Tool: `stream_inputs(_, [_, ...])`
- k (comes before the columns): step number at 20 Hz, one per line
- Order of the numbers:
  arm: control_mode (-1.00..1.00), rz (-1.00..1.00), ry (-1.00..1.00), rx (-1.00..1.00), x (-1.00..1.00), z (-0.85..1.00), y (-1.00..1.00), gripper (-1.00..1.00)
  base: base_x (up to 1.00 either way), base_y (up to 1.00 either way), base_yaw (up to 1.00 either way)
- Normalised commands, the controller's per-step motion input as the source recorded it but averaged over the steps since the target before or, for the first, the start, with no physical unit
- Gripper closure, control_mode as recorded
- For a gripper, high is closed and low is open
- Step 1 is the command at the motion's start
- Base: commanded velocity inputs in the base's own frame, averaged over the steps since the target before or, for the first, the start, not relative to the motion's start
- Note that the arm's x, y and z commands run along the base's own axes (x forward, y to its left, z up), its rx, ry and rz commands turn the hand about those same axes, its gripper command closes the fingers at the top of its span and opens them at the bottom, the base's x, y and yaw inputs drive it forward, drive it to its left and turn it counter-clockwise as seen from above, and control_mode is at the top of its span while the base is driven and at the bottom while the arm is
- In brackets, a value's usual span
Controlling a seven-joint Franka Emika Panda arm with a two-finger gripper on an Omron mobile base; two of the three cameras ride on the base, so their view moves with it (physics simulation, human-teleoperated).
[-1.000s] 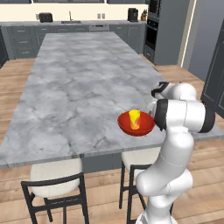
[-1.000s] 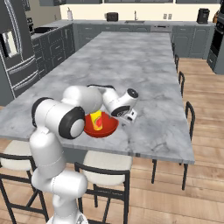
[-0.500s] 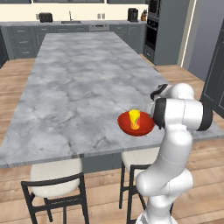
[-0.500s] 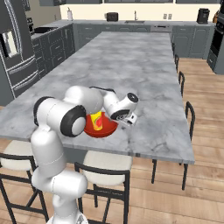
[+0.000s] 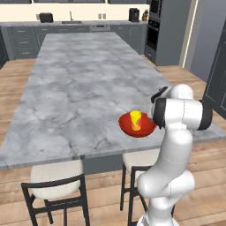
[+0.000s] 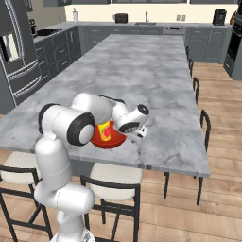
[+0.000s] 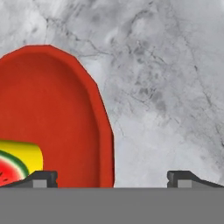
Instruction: Place the cup inside the bowl on the dining table and move the bowl to any counter.
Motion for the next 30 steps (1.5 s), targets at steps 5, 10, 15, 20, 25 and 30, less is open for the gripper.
stream_inputs(5, [-1.00,0.00,0.00,0.00,0.00,-0.11,0.06,-1.00,0.00,0.00,0.00])
stream_inputs(10, [-1.00,0.00,0.00,0.00,0.00,-0.09,0.21,-1.00,0.00,0.00,0.00])
stream_inputs(15, [-1.00,0.00,0.00,0.00,0.00,-0.10,0.03,-1.00,0.00,0.00,0.00])
stream_inputs(20, [-1.00,0.00,0.00,0.00,0.00,-0.05,0.07,-1.00,0.00,0.00,0.00])
stream_inputs(25, [-1.00,0.00,0.00,0.00,0.00,0.00,0.00,1.00,0.00,0.00,0.00])
stream_inputs(30, [-1.00,0.00,-0.01,0.00,-0.02,0.01,0.00,1.00,0.00,0.00,0.00])
